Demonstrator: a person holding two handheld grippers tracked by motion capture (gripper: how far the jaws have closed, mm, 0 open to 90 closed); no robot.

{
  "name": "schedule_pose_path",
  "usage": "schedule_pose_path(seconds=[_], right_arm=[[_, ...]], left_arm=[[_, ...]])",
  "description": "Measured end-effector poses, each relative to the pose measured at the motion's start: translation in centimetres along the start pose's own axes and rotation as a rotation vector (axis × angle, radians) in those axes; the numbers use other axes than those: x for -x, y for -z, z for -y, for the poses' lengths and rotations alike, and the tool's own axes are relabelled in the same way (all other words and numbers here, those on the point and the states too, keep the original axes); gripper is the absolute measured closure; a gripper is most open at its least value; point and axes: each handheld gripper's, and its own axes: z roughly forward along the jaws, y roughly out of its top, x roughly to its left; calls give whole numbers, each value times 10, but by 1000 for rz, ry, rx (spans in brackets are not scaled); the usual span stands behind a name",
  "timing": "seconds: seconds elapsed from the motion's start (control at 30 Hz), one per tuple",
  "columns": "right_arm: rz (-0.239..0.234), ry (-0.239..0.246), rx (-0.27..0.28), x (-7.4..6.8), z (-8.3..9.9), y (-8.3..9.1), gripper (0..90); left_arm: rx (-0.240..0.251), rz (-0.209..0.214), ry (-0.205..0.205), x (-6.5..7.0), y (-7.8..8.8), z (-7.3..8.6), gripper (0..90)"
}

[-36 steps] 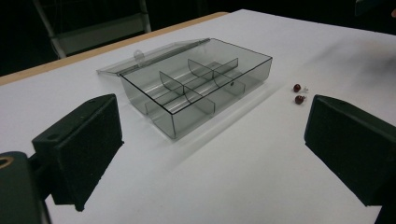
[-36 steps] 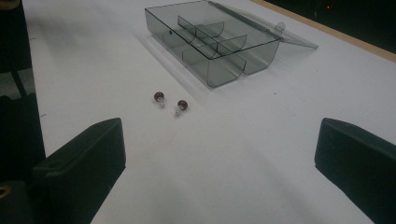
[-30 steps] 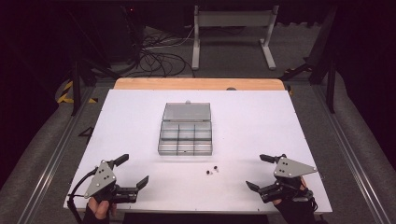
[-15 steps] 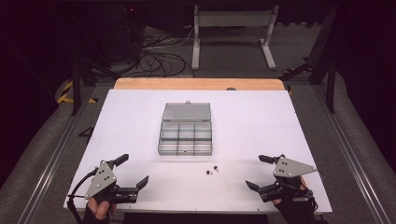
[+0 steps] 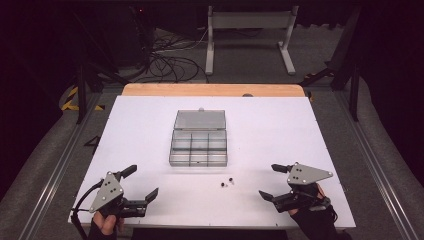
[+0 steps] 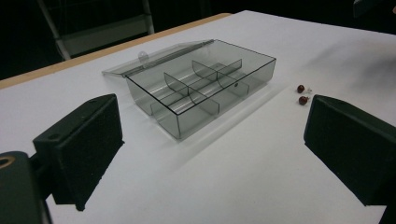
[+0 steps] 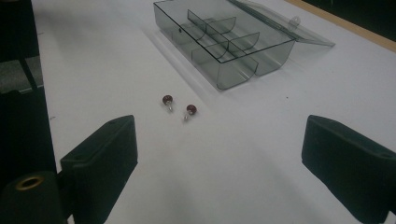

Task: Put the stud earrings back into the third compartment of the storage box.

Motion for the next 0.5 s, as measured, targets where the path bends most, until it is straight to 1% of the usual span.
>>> schedule_pose_path(seconds=[0.23,0.5], right_arm=[[-27,27,-8,0,-19,-11,116],[-56,53,-24,-3,-40,-31,116]], left_arm=[[-1,1,-1,0,0,0,52],[-1,3,-1,-1,1,0,52]])
